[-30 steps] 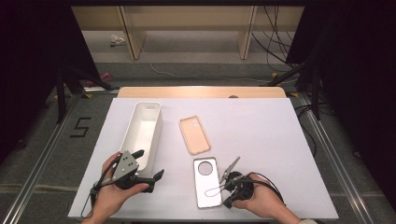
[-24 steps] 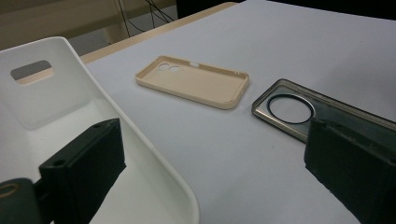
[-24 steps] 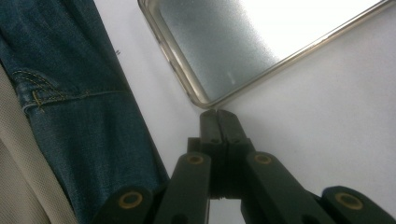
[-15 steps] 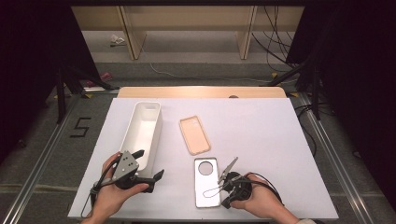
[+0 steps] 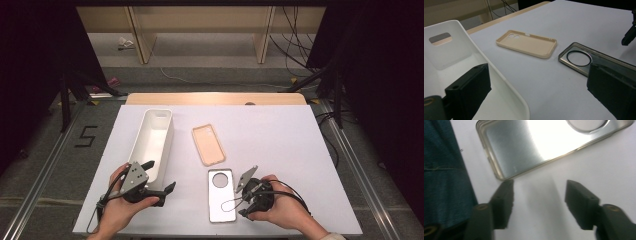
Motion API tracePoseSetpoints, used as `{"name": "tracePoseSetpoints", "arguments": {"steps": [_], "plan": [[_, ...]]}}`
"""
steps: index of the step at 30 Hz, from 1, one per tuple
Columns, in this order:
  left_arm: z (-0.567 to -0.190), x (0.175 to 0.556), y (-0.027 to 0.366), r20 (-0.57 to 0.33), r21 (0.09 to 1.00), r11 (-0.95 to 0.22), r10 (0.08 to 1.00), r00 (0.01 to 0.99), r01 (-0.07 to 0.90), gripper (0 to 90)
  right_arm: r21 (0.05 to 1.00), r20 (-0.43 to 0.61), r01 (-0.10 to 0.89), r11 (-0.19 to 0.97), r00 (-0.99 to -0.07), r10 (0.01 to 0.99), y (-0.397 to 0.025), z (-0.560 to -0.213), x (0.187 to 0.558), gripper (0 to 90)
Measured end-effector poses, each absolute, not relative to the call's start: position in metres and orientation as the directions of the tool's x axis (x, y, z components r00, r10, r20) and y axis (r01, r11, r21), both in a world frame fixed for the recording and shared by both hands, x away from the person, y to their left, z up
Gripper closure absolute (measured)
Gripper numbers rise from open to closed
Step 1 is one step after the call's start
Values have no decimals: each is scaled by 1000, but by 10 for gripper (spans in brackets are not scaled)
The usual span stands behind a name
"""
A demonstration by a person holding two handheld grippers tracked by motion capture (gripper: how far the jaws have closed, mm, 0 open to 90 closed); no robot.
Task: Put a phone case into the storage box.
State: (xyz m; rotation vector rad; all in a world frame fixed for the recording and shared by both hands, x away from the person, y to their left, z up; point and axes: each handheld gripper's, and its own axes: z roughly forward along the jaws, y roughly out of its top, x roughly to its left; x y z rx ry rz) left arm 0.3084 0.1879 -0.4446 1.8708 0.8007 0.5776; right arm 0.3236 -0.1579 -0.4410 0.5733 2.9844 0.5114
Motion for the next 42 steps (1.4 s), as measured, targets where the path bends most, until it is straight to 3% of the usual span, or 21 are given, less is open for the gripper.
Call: {"name": "tracePoseSetpoints", "arguments": {"steps": [5, 15, 42], "plan": [[-445, 308, 188, 44, 913, -302, 741, 670, 274, 46, 319, -42, 270, 908, -954, 298, -145, -438, 319, 302], [-445, 308, 187, 42, 913, -301, 740, 672, 274, 46, 269, -67, 187, 945, -975, 212, -120, -439, 315, 304], [-445, 308, 187, 42, 913, -302, 738, 674, 273, 47, 161, -63, 112, 981, -990, 124, -90, -450, 305, 346]]}}
